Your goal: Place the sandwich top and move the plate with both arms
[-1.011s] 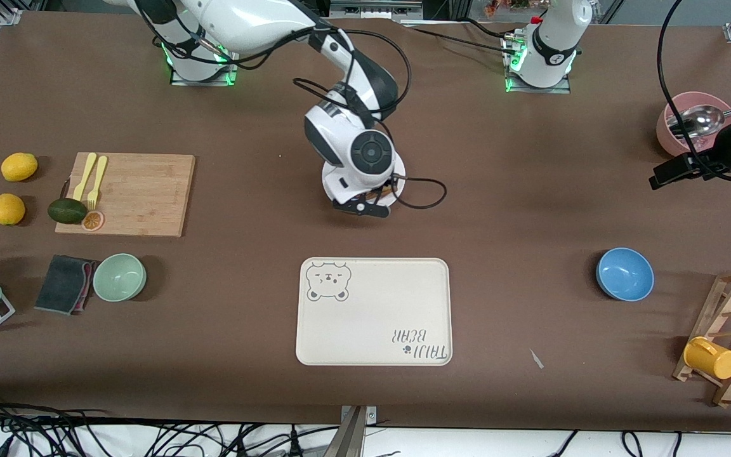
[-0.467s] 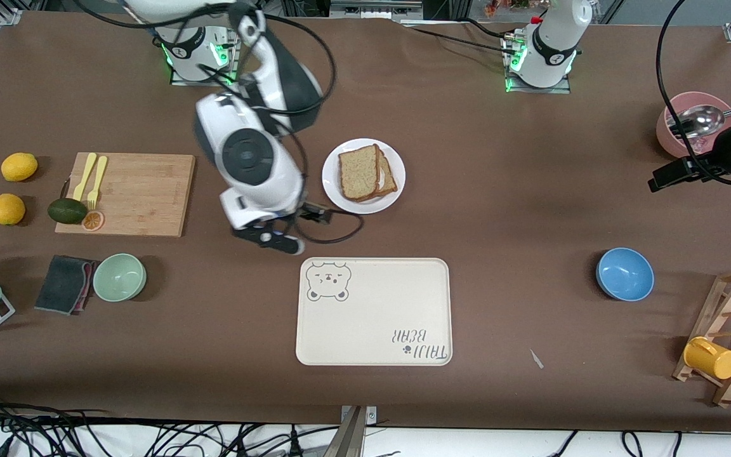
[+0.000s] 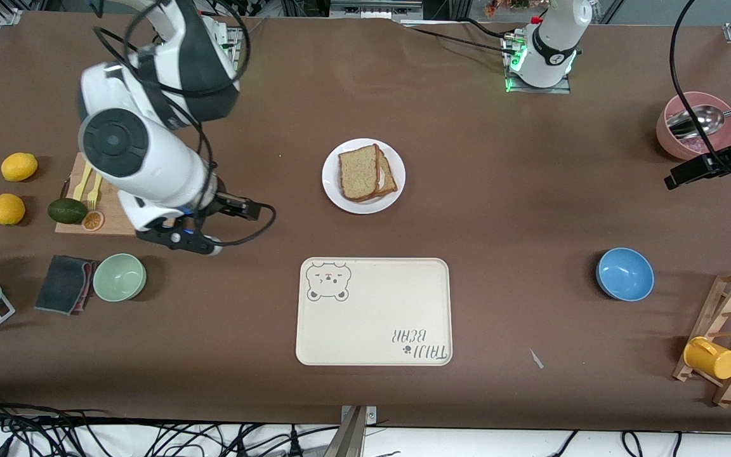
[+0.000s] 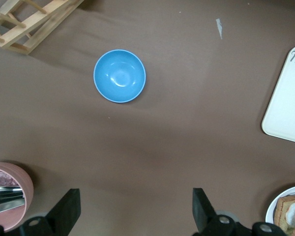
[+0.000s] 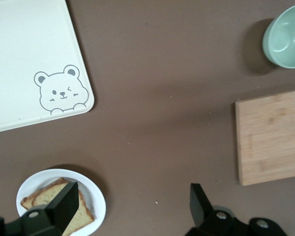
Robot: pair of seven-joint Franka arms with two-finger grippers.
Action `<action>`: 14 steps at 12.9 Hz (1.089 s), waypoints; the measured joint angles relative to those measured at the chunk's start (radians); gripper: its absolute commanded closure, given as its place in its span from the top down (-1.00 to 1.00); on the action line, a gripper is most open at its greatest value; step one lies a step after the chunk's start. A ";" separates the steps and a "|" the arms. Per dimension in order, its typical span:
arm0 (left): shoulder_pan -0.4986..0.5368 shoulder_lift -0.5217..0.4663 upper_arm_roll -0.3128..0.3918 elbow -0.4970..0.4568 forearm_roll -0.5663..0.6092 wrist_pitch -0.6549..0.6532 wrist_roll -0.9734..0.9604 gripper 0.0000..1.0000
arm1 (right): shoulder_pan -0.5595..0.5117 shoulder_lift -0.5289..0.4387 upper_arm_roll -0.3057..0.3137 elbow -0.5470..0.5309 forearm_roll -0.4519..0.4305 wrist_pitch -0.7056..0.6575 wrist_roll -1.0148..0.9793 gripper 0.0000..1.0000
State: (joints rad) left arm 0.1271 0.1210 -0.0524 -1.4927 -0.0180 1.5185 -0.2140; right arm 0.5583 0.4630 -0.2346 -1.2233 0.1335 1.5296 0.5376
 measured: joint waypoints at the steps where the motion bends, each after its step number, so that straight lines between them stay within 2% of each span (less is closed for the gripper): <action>1: -0.013 0.000 0.017 -0.001 0.000 -0.001 0.001 1.00 | -0.002 -0.019 -0.010 -0.006 0.000 -0.029 -0.024 1.00; 4: -0.039 0.002 0.039 -0.026 0.000 0.002 0.001 1.00 | -0.023 -0.073 -0.032 -0.084 -0.002 -0.053 -0.098 0.99; 6: -0.042 0.002 0.039 -0.051 0.000 0.009 0.001 1.00 | -0.092 -0.102 -0.025 -0.148 -0.002 -0.036 -0.177 0.99; 8: -0.042 0.002 0.039 -0.060 -0.012 0.008 0.001 1.00 | -0.204 -0.131 0.035 -0.179 -0.002 -0.033 -0.238 0.99; 10: -0.042 0.002 0.040 -0.072 -0.049 -0.001 0.001 1.00 | -0.323 -0.186 0.128 -0.210 -0.024 -0.030 -0.264 0.98; 14: -0.042 0.009 0.040 -0.166 -0.112 0.021 0.029 1.00 | -0.491 -0.376 0.261 -0.383 -0.071 0.030 -0.323 1.00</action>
State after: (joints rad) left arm 0.0852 0.1303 -0.0122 -1.6585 -0.1303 1.5394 -0.1847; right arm 0.0668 0.0866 0.0267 -1.6060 0.0624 1.5595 0.2143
